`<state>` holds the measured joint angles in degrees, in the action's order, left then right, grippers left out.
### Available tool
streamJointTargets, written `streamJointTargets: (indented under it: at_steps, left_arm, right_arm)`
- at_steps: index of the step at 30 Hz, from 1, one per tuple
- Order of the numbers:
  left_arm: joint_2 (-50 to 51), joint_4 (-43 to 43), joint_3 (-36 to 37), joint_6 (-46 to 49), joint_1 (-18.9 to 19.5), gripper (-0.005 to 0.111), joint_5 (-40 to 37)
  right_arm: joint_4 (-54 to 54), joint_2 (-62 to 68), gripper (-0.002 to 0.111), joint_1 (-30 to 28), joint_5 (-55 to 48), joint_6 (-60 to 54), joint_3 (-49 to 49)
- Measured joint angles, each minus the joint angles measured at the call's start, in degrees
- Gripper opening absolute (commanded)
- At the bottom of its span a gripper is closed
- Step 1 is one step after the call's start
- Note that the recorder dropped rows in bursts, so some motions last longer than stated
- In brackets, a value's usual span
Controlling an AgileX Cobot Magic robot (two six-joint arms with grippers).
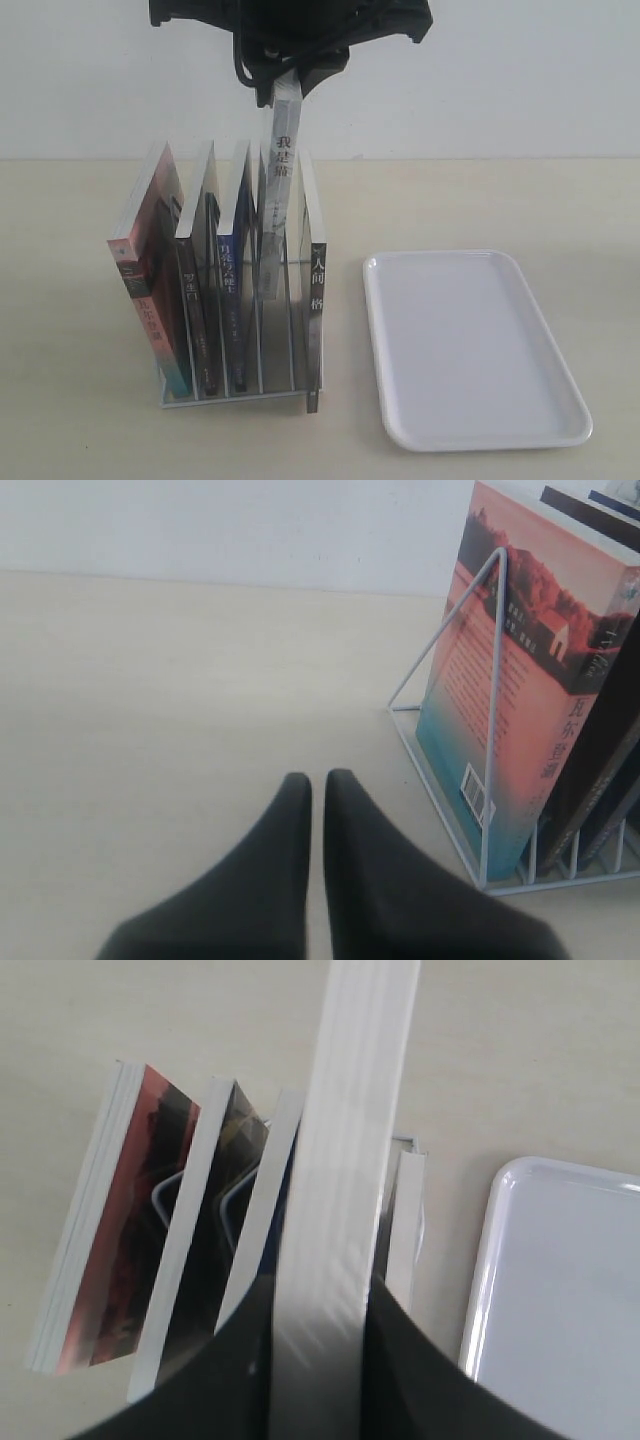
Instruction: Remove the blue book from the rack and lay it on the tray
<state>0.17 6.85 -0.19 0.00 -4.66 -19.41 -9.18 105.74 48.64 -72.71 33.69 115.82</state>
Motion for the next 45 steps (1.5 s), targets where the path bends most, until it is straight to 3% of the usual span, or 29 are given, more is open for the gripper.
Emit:
streamJointTargets:
  at_steps: [25, 32, 45]
  left_arm:
    - [0.0, 0.0, 0.0, 0.0, 0.0, 0.004, 0.0]
    - [0.0, 0.0, 0.0, 0.0, 0.0, 0.004, 0.0]
    - [0.0, 0.0, 0.0, 0.0, 0.0, 0.004, 0.0]
  right_arm:
    - [-1.5, 5.6, 0.001, 1.6, 0.5, -0.5, 0.0]
    - [-1.3, 7.9, 0.025, 1.6, 0.8, -0.5, 0.0]
    - [0.0, 7.8, 0.026, 1.7, 2.6, -0.9, 0.1]
